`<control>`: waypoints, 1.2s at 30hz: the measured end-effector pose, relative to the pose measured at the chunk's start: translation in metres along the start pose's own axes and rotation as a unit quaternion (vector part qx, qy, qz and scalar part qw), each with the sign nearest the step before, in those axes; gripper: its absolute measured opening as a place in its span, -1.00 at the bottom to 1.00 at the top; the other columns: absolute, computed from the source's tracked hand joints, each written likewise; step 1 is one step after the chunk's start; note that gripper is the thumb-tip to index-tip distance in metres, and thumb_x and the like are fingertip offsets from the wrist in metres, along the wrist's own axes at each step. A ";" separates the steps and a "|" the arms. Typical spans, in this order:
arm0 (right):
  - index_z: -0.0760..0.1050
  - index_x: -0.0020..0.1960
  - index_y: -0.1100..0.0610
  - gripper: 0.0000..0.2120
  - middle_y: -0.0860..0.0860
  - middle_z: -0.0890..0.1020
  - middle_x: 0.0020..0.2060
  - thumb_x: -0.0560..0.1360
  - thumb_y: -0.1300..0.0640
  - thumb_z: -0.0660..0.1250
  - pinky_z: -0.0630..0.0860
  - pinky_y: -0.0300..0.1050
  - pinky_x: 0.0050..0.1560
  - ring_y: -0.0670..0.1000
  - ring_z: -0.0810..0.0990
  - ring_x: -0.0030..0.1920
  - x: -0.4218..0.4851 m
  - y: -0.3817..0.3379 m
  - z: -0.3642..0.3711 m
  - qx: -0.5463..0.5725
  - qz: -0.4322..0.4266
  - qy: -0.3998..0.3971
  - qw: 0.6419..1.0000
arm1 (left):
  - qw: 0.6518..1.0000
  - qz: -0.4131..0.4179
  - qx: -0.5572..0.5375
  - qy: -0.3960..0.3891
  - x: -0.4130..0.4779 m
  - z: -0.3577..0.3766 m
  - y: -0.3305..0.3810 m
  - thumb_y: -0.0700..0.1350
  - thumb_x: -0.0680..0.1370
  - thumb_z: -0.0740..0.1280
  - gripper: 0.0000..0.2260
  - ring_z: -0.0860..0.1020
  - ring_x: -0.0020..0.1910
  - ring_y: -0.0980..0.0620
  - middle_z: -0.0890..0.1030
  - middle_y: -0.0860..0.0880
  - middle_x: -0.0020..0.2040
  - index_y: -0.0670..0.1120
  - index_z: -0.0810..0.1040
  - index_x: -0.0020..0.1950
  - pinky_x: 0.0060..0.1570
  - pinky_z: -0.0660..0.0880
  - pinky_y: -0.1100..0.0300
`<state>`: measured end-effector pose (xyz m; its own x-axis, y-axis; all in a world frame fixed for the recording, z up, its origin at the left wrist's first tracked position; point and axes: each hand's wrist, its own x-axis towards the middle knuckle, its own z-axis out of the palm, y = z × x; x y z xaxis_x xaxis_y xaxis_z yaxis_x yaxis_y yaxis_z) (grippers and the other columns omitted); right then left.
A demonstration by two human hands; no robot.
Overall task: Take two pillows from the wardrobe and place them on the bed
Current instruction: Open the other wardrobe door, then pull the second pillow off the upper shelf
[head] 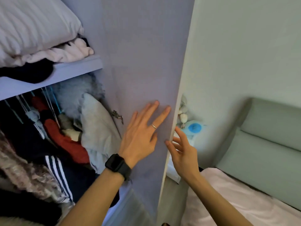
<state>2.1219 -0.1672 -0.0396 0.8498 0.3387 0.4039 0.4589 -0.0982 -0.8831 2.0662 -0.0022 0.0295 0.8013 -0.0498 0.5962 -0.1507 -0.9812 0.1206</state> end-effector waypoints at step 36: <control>0.61 0.26 -0.06 -0.70 -0.06 0.59 0.27 0.53 0.00 0.38 0.35 -0.16 0.28 0.09 0.50 0.26 0.090 -0.085 0.147 -0.123 -0.162 -0.205 0.958 | 0.934 -0.286 0.215 -0.001 -0.057 -0.118 -0.108 -0.08 0.53 0.32 -0.66 0.54 0.14 -0.07 0.59 0.03 0.17 0.07 0.55 0.31 0.11 0.47 0.01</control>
<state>2.1218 0.0089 0.0367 0.5030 0.7223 0.4746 0.7705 -0.1260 -0.6249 1.9684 0.1290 0.0764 0.6809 0.5050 0.5304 0.5478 -0.8319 0.0887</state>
